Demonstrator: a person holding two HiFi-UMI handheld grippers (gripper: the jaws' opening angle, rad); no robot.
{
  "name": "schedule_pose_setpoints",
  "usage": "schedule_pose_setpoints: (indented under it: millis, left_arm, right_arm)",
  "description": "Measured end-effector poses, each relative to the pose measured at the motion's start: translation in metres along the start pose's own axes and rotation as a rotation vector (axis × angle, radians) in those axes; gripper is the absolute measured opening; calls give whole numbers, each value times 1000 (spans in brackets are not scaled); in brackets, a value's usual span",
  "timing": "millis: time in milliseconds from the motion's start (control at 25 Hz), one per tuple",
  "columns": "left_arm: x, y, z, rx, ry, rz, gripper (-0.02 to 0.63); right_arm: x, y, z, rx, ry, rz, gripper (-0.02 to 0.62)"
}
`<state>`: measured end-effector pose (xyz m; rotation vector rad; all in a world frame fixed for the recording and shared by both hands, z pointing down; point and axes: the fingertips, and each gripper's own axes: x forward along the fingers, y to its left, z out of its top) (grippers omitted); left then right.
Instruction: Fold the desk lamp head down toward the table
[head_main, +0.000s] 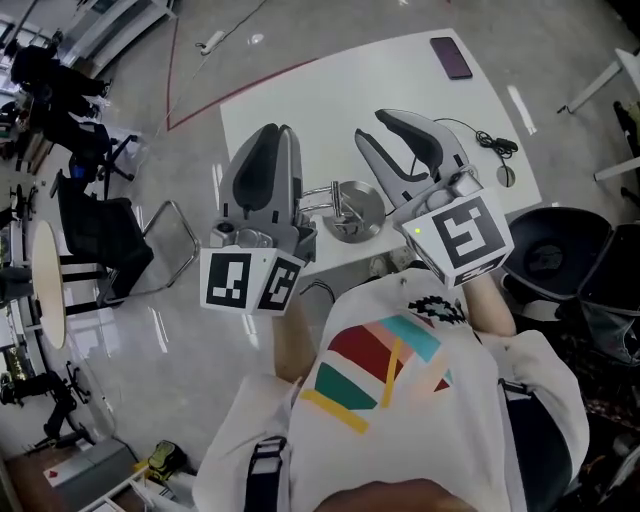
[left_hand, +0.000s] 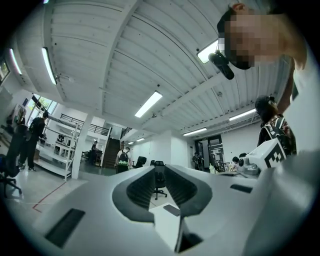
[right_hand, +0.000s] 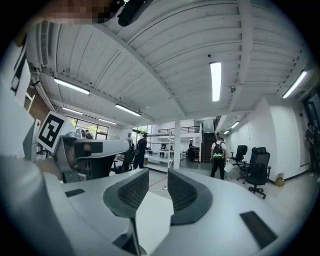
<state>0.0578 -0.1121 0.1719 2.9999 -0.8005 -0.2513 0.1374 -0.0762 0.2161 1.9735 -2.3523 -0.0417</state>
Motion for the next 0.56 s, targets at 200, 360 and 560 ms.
schedule_pose_setpoints:
  millis: [200, 360, 560]
  left_arm:
    - [-6, 7, -2, -19, 1, 17, 104]
    - [-8, 9, -7, -34, 8, 28, 104]
    - [-4, 18, -3, -55, 1, 41, 104]
  right_arm:
    - [11, 12, 8, -71, -36, 44, 123]
    - [15, 16, 5, -56, -36, 63, 123]
    - [24, 15, 4, -21, -8, 72, 123]
